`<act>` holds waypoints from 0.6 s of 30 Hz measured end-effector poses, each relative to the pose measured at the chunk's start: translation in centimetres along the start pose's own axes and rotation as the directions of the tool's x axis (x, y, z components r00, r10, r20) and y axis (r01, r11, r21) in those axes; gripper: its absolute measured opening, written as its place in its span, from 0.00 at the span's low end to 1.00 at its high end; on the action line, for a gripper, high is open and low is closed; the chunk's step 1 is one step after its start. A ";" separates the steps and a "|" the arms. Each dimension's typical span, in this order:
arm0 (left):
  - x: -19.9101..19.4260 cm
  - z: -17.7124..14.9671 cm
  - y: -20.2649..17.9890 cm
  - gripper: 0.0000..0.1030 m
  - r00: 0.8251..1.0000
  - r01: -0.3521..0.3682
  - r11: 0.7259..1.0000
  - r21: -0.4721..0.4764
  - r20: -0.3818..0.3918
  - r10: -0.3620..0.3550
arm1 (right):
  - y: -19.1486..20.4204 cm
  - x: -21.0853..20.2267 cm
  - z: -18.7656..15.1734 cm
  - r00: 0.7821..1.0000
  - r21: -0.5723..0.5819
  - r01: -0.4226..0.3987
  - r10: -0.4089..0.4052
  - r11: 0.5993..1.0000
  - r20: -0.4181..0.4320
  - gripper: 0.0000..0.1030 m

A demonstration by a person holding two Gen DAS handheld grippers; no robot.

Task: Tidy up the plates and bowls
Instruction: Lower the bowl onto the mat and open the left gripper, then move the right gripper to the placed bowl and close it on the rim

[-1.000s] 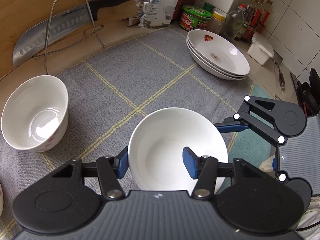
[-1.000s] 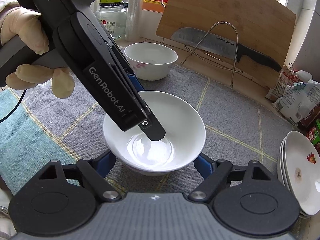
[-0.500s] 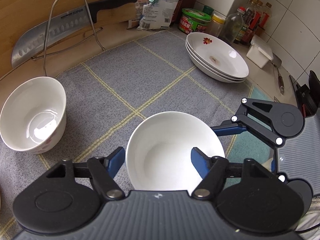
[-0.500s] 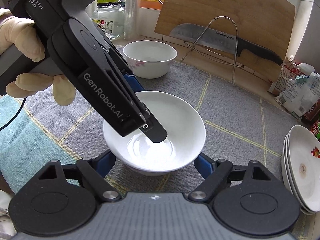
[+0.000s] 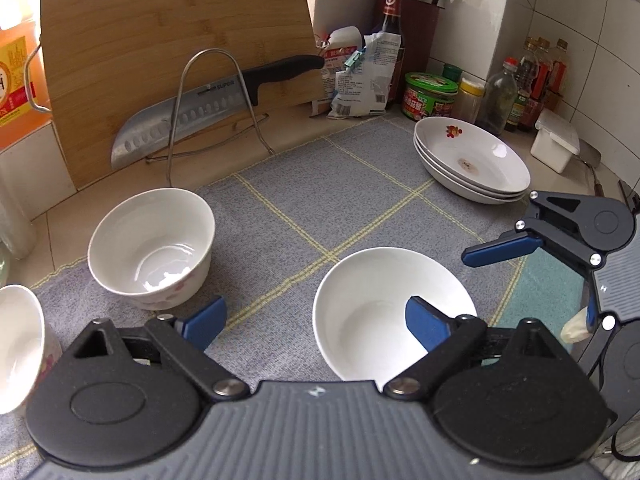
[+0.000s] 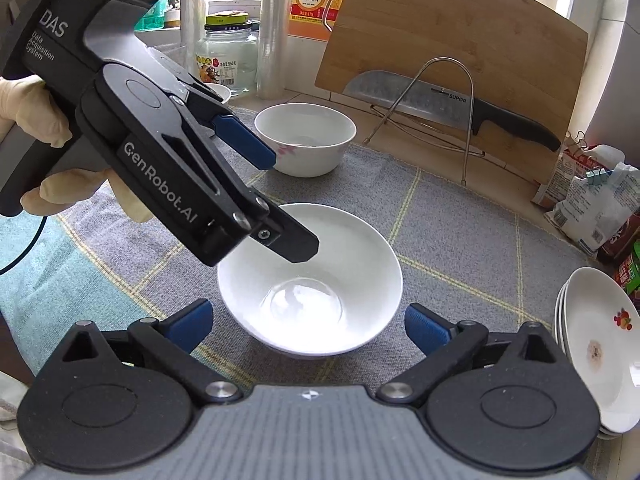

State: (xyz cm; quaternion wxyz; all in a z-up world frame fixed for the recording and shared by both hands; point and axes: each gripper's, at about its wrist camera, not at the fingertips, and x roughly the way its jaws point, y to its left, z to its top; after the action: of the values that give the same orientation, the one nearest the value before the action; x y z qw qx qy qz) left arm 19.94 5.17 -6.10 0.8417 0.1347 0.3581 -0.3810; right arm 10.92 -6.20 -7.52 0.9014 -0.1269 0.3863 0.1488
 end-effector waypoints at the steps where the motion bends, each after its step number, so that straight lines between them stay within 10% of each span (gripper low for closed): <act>1: -0.5 -0.3 0.0 0.94 0.999 -0.036 0.999 0.002 0.019 0.036 | -0.1 -0.2 0.1 1.000 0.002 0.000 0.000 1.000 0.002 1.00; 18: -1.9 -4.3 2.7 0.96 0.923 -0.358 0.917 -0.176 0.081 0.376 | -3.2 0.0 3.7 0.995 0.071 -0.103 0.102 0.992 0.023 1.00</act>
State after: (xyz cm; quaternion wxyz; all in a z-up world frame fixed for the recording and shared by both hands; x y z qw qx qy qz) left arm 18.93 10.19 -7.95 0.9252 0.1105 0.3070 -0.1937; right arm 14.58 -7.90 -4.65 0.9002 -0.0728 0.3887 0.1822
